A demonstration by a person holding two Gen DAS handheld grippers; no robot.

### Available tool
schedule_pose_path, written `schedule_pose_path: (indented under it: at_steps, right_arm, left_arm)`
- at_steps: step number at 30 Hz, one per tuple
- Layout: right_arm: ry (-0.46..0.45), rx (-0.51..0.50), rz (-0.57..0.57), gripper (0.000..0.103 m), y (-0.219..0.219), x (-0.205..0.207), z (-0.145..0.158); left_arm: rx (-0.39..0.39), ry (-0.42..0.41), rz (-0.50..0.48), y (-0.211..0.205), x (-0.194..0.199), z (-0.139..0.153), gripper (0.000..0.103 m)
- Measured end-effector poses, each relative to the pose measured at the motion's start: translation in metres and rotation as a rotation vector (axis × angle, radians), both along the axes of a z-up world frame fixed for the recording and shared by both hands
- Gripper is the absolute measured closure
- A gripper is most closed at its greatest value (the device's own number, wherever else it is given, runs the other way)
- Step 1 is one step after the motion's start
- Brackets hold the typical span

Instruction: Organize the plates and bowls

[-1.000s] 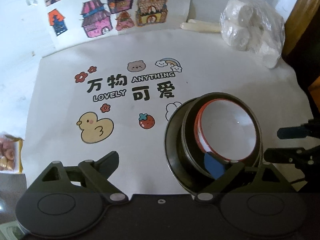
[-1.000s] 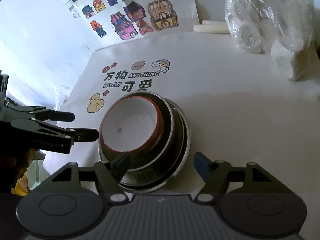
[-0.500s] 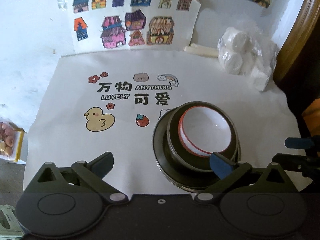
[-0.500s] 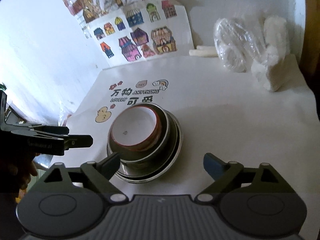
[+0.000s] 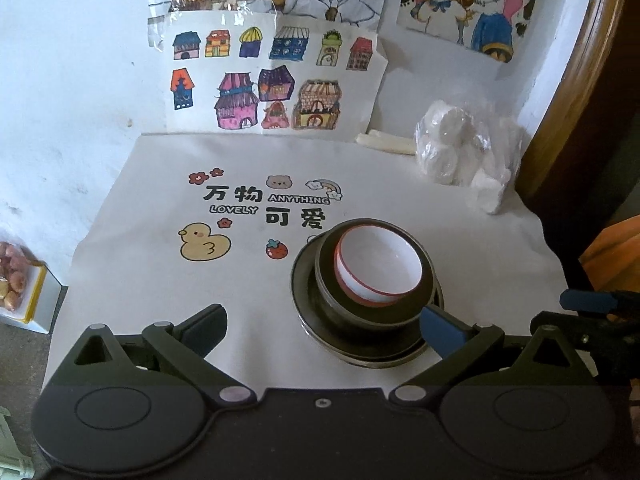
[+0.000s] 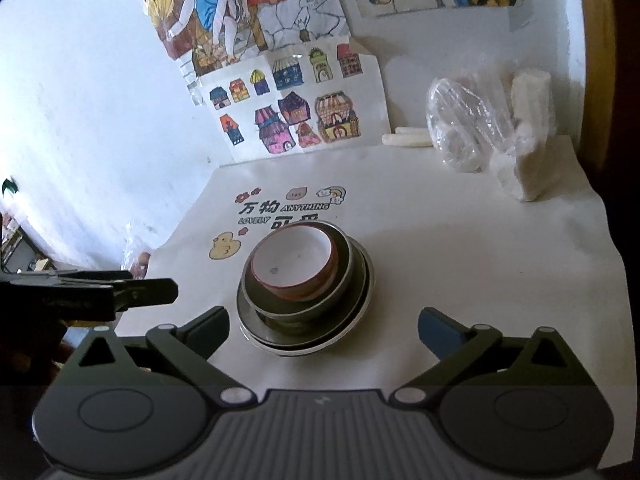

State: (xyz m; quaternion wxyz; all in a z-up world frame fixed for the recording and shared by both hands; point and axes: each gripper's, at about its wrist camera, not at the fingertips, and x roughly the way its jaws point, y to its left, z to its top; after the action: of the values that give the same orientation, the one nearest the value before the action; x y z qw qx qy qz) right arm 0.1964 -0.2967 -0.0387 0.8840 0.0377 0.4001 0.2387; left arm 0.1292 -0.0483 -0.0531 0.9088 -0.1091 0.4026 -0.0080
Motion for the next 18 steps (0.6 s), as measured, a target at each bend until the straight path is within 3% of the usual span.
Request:
schedule_pose_path:
  at_steps: [18]
  right_arm:
    - [-0.058,-0.023,-0.109,0.0,0.022,-0.04,0.007]
  left_arm:
    - [-0.027,-0.078,-0.043,0.024,-0.043,-0.002,0.001]
